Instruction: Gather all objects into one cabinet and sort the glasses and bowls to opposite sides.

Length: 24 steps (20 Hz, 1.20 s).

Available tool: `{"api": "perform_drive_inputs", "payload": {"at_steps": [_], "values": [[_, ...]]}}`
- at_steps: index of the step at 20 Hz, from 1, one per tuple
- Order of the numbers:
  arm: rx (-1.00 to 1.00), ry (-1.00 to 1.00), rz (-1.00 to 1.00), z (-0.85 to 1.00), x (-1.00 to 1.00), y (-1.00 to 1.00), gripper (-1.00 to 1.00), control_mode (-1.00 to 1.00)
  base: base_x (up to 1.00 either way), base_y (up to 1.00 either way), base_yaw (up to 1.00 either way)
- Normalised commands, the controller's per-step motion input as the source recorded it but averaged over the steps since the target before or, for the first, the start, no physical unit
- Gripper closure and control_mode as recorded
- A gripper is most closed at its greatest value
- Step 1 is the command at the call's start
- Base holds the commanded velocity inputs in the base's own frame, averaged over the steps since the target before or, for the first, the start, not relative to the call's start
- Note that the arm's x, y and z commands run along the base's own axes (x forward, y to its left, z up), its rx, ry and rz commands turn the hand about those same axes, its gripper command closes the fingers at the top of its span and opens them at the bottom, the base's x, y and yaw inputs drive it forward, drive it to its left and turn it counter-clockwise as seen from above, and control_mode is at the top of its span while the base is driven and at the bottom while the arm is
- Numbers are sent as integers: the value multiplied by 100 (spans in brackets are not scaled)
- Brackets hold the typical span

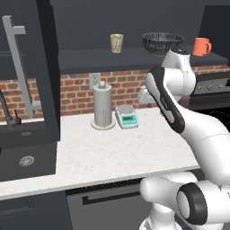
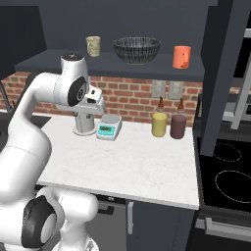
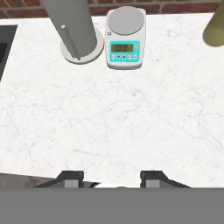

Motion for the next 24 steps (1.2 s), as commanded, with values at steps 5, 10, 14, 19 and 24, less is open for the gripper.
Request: {"api": "perform_drive_inputs", "payload": {"at_steps": [5,10,14,19,24], "values": [[0,2,0,0,-53,0,-100,-100,0,0,0],[0,0,0,0,-98,0,-100,-100,0,0,0],[1,0,-3,0,-100,-9,-100,-100,0,0,0],[0,0,-5,13,-59,-18,-100,-100,0,0,0],[-1,-4,-4,17,-34,-9,-100,-100,0,0,0]]}}
